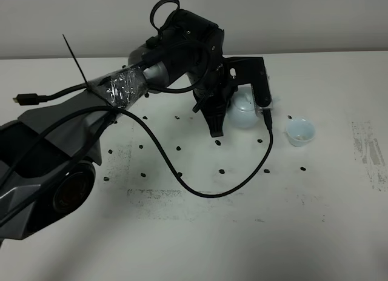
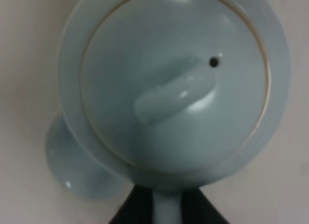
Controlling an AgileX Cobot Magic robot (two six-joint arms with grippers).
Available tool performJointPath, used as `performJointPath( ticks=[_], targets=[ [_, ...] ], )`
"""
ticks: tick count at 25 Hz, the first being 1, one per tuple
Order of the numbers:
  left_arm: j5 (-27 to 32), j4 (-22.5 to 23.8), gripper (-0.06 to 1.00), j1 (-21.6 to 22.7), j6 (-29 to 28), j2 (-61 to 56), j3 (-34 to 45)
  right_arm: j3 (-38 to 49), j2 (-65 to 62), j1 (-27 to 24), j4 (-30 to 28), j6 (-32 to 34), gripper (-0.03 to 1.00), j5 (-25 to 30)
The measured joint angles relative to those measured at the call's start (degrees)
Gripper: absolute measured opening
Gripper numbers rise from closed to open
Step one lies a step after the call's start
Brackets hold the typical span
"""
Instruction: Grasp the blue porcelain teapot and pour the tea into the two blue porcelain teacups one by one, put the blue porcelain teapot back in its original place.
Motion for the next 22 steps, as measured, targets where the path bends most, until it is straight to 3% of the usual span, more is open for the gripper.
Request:
performJointPath(
  ticks=[11,22],
  targets=[
    [-1.76,-0.02,0.04,-0.96,5.11,1.39,-1.82,0.00,0.00,0.00,0.00,0.00,0.59,0.00],
    [-3.69,3.35,0.04,-1.15,12.41,1.39,-1.88,0.00,0.00,0.00,0.00,0.00,0.59,0.00]
  ],
)
